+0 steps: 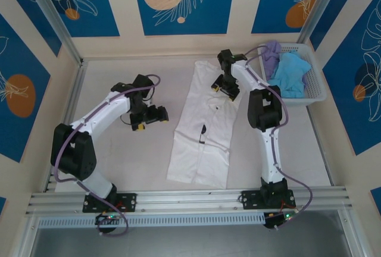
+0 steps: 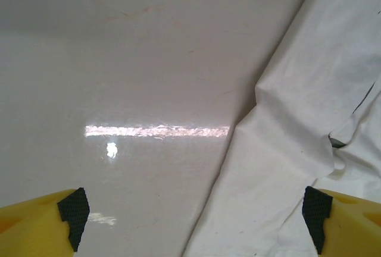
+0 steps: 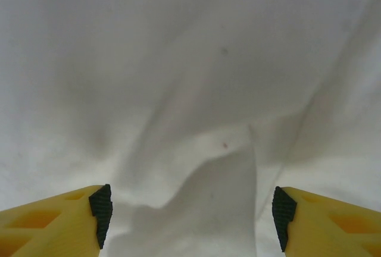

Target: Fold and stack the t-shirts

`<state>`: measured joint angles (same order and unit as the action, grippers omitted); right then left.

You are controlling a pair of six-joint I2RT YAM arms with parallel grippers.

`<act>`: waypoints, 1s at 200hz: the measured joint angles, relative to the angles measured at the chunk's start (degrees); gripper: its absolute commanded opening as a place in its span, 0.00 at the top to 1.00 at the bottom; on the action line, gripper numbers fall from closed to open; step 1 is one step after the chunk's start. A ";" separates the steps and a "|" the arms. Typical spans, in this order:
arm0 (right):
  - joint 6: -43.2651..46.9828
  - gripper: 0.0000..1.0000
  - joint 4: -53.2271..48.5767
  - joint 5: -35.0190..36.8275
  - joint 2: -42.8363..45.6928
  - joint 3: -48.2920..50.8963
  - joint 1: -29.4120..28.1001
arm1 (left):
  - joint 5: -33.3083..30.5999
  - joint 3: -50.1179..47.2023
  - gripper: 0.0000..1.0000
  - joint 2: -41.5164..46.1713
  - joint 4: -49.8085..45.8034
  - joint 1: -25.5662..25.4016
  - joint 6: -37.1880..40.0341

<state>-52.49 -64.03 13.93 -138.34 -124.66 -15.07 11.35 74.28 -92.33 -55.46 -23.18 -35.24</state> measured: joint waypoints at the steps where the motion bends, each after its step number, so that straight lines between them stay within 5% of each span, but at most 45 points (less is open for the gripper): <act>1: 0.00 0.26 -0.31 0.11 -0.35 -0.66 0.00 | 0.00 0.02 0.06 0.00 0.07 0.02 0.11; 102: 6.03 0.27 -4.59 0.02 -14.93 -23.34 -6.34 | -0.17 1.49 0.05 -5.90 1.20 7.63 2.21; 200: 3.91 0.19 11.87 -8.72 -21.79 -32.83 -7.93 | -2.01 -0.39 0.05 -6.56 1.16 8.55 2.23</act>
<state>-48.58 -52.16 5.21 -160.13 -157.49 -23.00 9.34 73.89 -98.89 -54.30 -14.63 -33.01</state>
